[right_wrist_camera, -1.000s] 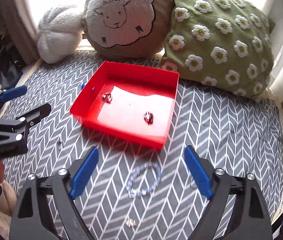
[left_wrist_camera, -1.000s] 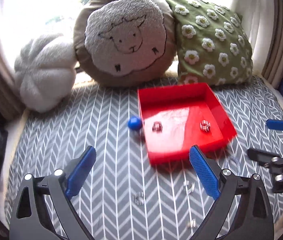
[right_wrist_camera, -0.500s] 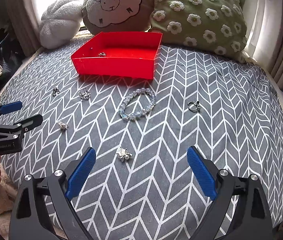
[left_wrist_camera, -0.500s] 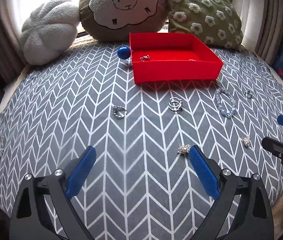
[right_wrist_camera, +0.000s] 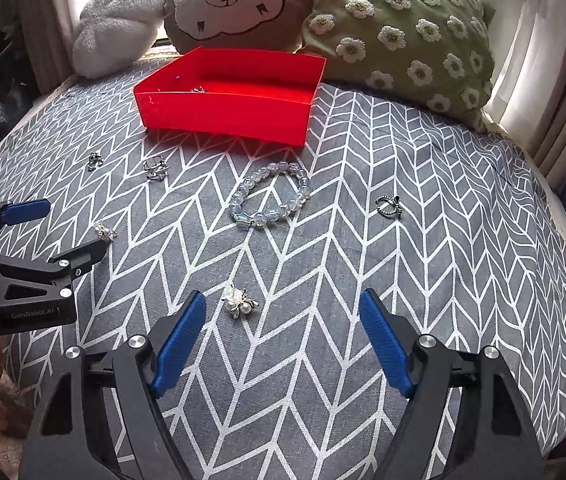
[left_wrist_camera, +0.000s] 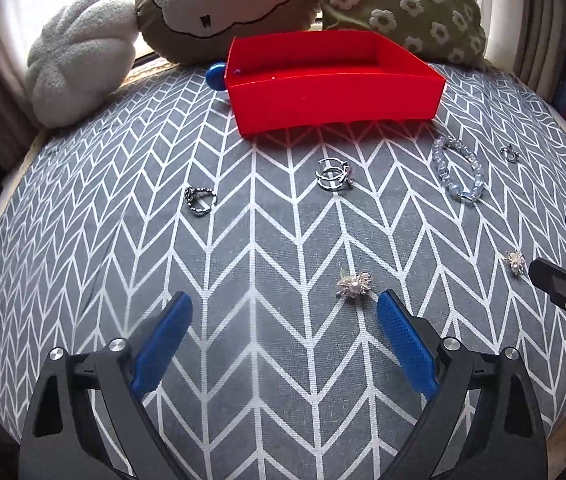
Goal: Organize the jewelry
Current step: 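Move left tool to pearl flower charm while right tool approaches silver spider charm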
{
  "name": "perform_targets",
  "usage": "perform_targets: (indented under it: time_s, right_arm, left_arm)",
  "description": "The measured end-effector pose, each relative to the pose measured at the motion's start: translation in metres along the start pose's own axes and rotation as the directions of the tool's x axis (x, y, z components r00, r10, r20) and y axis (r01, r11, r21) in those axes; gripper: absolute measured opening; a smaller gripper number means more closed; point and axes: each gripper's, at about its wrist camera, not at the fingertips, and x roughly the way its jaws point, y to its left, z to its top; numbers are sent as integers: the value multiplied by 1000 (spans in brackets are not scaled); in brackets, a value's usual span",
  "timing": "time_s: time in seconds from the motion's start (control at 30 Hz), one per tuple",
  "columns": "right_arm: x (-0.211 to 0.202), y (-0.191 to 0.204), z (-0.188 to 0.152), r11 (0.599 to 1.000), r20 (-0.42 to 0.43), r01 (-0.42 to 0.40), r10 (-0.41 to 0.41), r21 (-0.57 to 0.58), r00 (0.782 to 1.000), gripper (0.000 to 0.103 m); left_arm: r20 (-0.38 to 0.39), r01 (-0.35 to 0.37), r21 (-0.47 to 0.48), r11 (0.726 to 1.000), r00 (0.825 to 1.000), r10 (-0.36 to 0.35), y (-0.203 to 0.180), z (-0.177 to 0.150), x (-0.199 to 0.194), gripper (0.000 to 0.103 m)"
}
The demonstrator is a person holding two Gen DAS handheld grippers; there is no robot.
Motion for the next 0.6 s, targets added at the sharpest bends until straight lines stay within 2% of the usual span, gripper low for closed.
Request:
perform_targets:
  time_s: [0.17, 0.27, 0.33, 0.4, 0.5, 0.6]
  right_arm:
    - [8, 3, -1, 1000, -23, 9, -9, -7, 1000, 68]
    - [13, 7, -2, 1000, -38, 14, -14, -18, 999, 65]
    - [17, 8, -3, 1000, -49, 17, -18, -22, 999, 61]
    - [21, 8, -3, 1000, -62, 14, -15, -16, 998, 59]
    - [22, 9, -3, 1000, -56, 18, -19, -13, 998, 59]
    - [21, 11, -3, 1000, -51, 20, -21, -19, 999, 56]
  left_arm:
    - [43, -39, 21, 999, 998, 38, -7, 2, -4, 89]
    - [36, -53, 39, 998, 998, 51, -12, 2, 0, 88]
    - [28, -44, 43, 998, 999, 43, -14, 2, 3, 83]
    - [35, -36, 46, 998, 999, 34, -17, 3, 2, 72]
    - [55, -62, 74, 995, 997, 58, -23, 2, 0, 70]
    - [52, -45, 66, 997, 998, 42, -22, 2, 0, 65]
